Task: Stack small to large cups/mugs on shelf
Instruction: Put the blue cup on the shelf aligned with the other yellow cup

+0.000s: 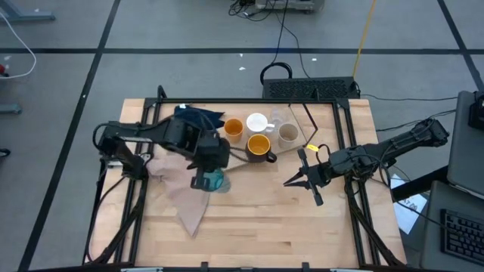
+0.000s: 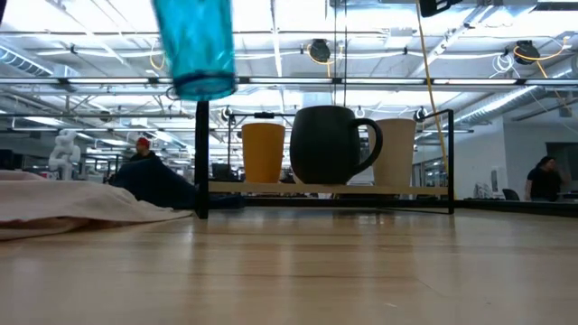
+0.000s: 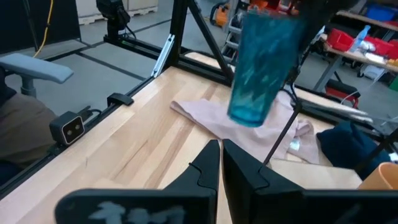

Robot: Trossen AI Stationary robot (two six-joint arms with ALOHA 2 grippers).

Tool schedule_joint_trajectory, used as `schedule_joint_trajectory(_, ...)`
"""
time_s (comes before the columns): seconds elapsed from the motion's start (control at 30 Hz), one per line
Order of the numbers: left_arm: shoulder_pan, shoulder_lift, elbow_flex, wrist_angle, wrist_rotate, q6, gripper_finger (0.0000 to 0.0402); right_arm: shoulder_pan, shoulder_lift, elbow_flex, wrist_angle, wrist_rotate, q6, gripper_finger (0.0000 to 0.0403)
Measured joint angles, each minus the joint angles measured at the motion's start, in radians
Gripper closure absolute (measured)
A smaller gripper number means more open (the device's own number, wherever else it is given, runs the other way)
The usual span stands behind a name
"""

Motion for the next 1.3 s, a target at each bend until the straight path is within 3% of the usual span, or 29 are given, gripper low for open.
schedule_joint_trajectory(0.27,0.098,0.092,0.156,-0.037,-0.002,0.118,0.0397,0.0,0.0,0.0,-0.002,0.0,-0.006,0.0394)
schedule_joint_trajectory(0.57,0.223,0.189,0.237,-0.081,0.034,0.239,0.0397,0.0,-0.002,0.0,-0.011,0.0,-0.007,0.0394)
schedule_joint_trajectory(0.93,0.33,0.194,0.248,-0.049,0.087,0.345,0.0398,0.0,-0.002,0.0,-0.021,0.0,-0.007,0.0394)
schedule_joint_trajectory(1.3,0.366,0.243,0.246,-0.069,0.112,0.404,0.0398,0.0,-0.002,0.0,-0.027,0.0,-0.007,0.0394)
